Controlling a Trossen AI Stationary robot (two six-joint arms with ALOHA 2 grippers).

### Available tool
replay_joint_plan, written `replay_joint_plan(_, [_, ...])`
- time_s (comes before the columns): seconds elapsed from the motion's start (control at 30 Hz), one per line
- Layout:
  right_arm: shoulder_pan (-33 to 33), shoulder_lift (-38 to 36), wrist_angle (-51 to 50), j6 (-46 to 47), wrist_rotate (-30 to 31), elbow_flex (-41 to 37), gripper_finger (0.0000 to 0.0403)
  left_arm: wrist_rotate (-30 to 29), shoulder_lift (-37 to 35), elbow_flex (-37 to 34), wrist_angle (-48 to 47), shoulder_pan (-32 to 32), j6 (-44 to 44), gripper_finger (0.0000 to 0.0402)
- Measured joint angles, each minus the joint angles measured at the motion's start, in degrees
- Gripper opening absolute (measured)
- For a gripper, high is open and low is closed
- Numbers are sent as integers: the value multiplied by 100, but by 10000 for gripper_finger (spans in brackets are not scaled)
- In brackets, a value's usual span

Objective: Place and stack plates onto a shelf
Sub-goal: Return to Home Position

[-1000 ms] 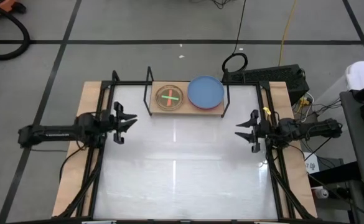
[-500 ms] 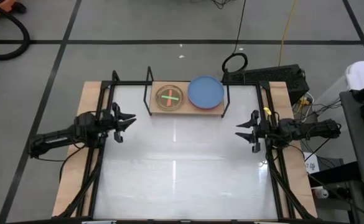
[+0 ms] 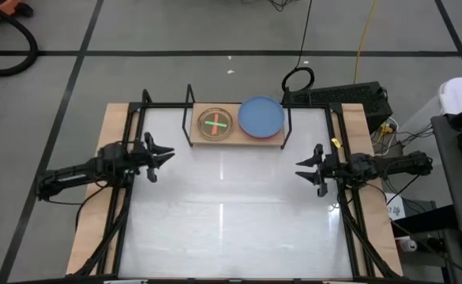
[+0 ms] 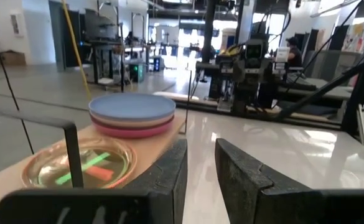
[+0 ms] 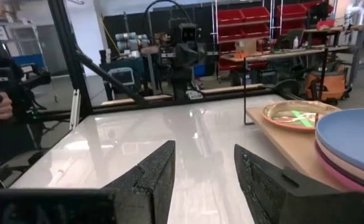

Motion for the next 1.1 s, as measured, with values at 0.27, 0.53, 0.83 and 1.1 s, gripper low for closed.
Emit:
replay_joint_plan(0.27, [0, 27, -37, -15, 0, -11, 146, 0, 4, 0, -349, 0, -148, 87])
replay_joint_plan(0.53, [0, 27, -68, -15, 3, -20, 108, 0, 4, 0, -349, 0, -95, 77])
replay_joint_plan(0.83, [0, 27, -71, -100, 20, -26, 7, 0, 4, 0, -351, 0, 27, 51])
replay_joint_plan(1.1, [0, 27, -71, -26, 24, -26, 5, -31, 4, 0, -354, -4, 58, 4])
